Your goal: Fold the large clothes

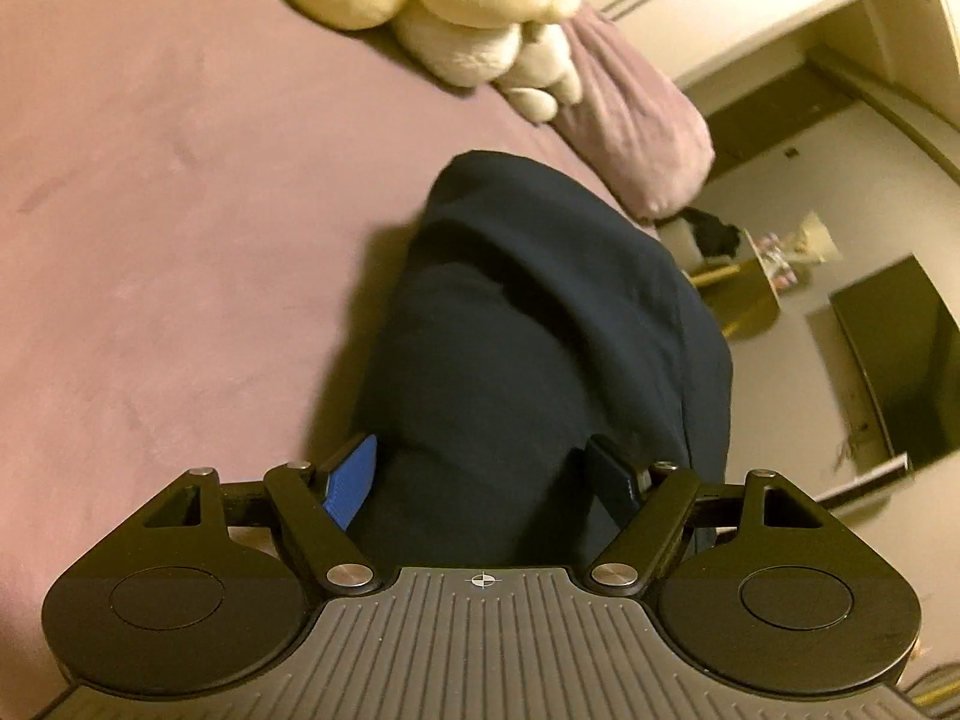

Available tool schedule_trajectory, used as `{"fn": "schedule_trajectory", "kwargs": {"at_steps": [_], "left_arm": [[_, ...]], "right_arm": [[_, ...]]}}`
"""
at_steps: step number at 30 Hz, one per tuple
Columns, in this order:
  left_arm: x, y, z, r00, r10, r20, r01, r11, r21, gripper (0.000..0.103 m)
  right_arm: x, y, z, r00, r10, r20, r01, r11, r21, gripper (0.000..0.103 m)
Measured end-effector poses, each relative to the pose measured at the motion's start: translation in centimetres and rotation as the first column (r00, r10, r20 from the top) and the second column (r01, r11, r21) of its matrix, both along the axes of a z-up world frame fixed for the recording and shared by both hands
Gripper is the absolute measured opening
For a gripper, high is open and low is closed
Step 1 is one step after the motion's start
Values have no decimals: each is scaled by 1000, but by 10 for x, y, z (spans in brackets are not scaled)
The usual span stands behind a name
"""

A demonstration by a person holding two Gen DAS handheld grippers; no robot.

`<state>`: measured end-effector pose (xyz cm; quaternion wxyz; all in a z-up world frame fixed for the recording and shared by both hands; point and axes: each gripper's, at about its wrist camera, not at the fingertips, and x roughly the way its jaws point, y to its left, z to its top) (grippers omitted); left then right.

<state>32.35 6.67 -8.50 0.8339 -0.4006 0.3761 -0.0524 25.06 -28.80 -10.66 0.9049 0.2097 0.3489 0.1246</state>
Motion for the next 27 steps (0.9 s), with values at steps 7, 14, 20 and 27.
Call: {"fn": "schedule_trajectory", "kwargs": {"at_steps": [7,14,20,27], "left_arm": [[-8,-21,12,998,-52,27,49,993,109,80],[-20,-43,31,989,-127,78,115,983,144,78],[-26,-80,24,973,-194,121,168,966,198,79],[-30,-75,22,978,-167,124,141,971,195,79]], "right_arm": [[62,11,26,997,75,-11,-68,948,311,61],[83,55,44,991,124,46,-127,989,80,14],[57,27,44,994,-4,107,15,995,-101,13],[56,9,41,992,-105,68,117,975,-188,23]]}}
